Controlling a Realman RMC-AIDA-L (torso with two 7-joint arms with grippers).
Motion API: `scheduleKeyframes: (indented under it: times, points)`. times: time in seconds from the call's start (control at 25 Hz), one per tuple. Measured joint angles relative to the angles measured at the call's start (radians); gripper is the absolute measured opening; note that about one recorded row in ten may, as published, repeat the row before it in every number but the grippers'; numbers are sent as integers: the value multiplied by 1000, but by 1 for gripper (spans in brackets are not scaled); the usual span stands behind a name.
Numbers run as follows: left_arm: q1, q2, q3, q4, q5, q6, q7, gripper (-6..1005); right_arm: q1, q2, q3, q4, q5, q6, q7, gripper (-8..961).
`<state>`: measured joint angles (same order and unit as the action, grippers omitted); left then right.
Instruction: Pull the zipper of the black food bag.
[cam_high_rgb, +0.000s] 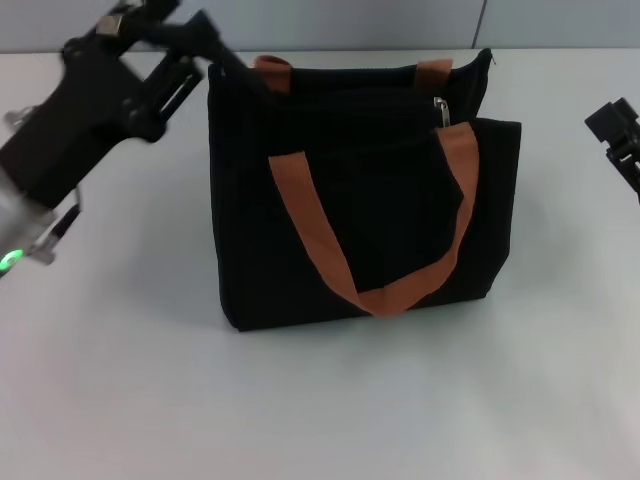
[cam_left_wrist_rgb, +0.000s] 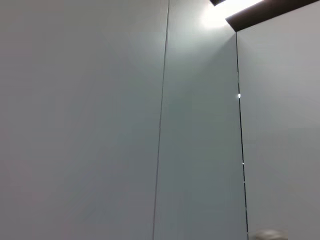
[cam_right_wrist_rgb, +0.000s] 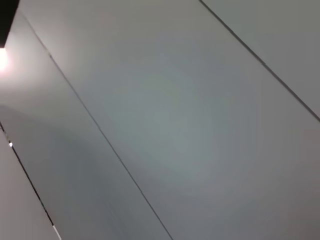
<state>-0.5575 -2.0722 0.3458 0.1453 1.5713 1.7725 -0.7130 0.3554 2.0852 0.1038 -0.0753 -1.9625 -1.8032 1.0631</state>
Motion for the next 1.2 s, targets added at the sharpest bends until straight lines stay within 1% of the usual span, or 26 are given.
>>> scheduleKeyframes:
  times: [0.04,0.08,0.12,0.16,0.24,0.28,0.32,0.36,0.44,0.48,0.52,0.6,0.64,0.68,0.72,0.76,0.84,0.88,0.92,0.96,1.0,1.04,1.08,1.12,1.16,1.2]
  points:
    - [28,0,1,13,0,24,0,475,0,0,0,2,0,-7,-17,740]
    - [28,0,1,13,0,24,0,492,0,0,0,2,0,-7,-17,743]
    - [57,2,3,27,2,51,-1,510,0,-1,0,1,0,-9,-19,745]
    - [57,2,3,27,2,51,-1,527,0,-1,0,1,0,-9,-19,745]
    - [106,4,20,58,10,98,-2,562,4,-2,1,-5,0,-15,-31,746]
    - [106,4,20,58,10,98,-2,579,4,-2,1,-5,0,-15,-31,746]
    - [136,4,35,69,11,114,-3,597,3,-2,1,-8,0,-22,-67,747]
    - [136,4,35,69,11,114,-3,614,3,-2,1,-8,0,-22,-67,747]
    - [171,5,50,74,10,114,-2,649,0,-2,3,-9,1,-12,-161,748]
    - [220,9,91,83,11,123,-4,686,-1,-3,2,-10,0,-6,-199,748]
    - [220,9,91,83,11,123,-4,722,-1,-3,2,-10,0,-6,-199,749]
    - [260,12,135,112,11,156,-8,795,-1,-3,-3,-17,-6,-20,-211,749]
    - [282,13,171,138,12,173,-7,795,-1,-3,-5,-23,-8,-29,-213,750]
    - [282,13,171,138,12,173,-7,795,-1,-3,-5,-23,-8,-29,-213,750]
    - [319,13,249,186,12,190,-2,795,-1,-4,-23,-40,-9,-53,-213,750]
    - [319,13,249,186,12,190,-2,795,-1,-4,-23,-40,-9,-53,-213,751]
    - [350,13,358,239,13,193,0,795,0,-5,-64,-59,-10,-84,-214,751]
    - [356,13,387,251,13,193,0,795,3,-5,-89,-71,-10,-101,-215,752]
    - [368,18,477,280,14,194,0,795,8,-5,-150,-102,-10,-130,-241,752]
    - [368,18,477,280,14,194,0,795,8,-5,-150,-102,-10,-130,-241,752]
    - [369,21,501,284,14,194,1,795,9,-5,-180,-114,-11,-137,-264,752]
    - [366,26,533,285,15,190,1,795,10,-5,-263,-127,-12,-149,-355,752]
    - [366,26,533,285,15,190,1,795,10,-5,-263,-127,-12,-149,-355,752]
    - [359,26,536,283,22,184,1,795,6,-5,-366,-134,-17,-186,-447,752]
    - [359,26,536,283,22,184,1,795,6,-5,-366,-134,-17,-186,-447,752]
    - [357,25,535,283,25,181,1,795,4,-5,-425,-138,-21,-206,-491,752]
